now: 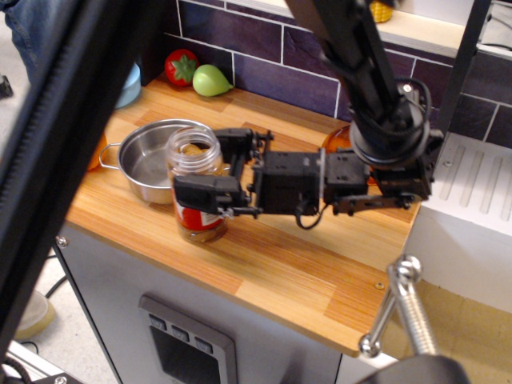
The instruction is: Pour almonds in pot
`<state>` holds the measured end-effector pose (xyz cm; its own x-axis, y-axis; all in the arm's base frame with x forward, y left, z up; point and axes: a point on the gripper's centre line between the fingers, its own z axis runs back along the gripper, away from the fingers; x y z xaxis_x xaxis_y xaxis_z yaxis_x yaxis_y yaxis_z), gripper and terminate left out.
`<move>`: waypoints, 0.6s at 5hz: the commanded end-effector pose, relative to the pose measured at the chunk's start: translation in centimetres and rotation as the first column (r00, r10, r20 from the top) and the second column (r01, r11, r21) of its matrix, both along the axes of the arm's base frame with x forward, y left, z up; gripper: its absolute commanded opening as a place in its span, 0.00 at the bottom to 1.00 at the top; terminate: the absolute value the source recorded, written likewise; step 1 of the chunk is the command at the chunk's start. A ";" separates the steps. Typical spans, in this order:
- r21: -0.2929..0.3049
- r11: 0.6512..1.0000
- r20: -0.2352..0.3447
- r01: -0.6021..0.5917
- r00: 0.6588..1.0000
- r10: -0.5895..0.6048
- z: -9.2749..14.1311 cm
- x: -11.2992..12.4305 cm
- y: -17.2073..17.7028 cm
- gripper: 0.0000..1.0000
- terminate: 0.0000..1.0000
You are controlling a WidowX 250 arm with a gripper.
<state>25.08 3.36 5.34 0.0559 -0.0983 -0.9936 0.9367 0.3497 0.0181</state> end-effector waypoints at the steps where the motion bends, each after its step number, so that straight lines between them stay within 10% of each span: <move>1: -0.015 0.999 0.205 0.041 0.978 -0.037 1.1 0.3 1.2 1.00 0.00; 2: -0.003 1.000 0.222 0.023 0.975 -0.022 0.1 0.8 1.4 0.00 0.00; 3: -0.088 0.995 0.254 0.044 0.967 -0.021 0.5 0.9 0.9 0.00 0.00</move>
